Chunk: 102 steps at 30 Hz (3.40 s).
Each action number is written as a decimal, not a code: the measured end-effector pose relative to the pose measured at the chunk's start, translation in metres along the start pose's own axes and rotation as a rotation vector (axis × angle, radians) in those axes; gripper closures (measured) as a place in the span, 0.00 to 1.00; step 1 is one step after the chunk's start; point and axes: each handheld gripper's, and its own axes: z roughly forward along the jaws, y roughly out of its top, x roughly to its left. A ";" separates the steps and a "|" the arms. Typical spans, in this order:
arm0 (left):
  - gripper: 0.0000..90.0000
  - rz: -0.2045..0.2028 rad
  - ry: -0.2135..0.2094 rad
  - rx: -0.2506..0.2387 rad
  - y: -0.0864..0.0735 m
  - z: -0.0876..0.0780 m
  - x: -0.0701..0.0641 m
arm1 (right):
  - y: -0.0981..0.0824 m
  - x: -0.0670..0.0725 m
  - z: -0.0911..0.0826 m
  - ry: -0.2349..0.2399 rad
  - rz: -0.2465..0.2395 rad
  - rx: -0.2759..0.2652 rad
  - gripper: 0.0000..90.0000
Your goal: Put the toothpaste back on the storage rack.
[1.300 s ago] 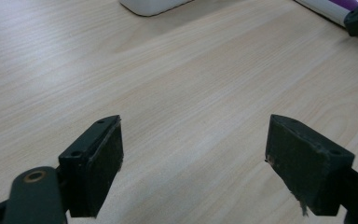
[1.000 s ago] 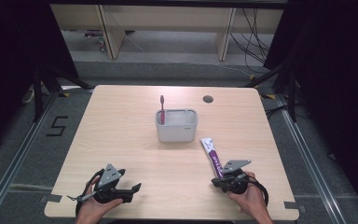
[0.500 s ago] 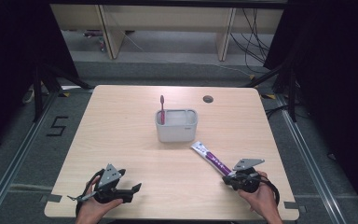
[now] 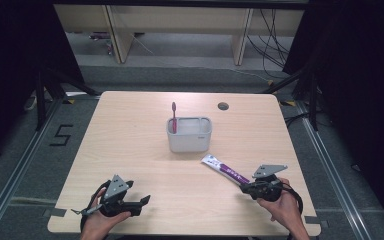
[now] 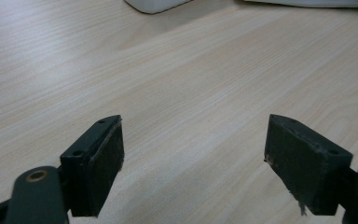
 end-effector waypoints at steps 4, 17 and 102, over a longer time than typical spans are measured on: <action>0.21 -0.001 0.004 0.001 0.000 -0.001 0.000 | 0.018 -0.003 0.004 -0.059 -0.072 -0.003 0.77; 0.21 0.002 0.003 0.005 0.000 -0.002 0.001 | 0.050 -0.012 0.029 -0.092 -0.056 0.156 0.59; 0.21 0.000 -0.007 -0.003 0.002 -0.004 0.000 | 0.109 -0.010 0.062 -0.032 -0.220 0.560 0.81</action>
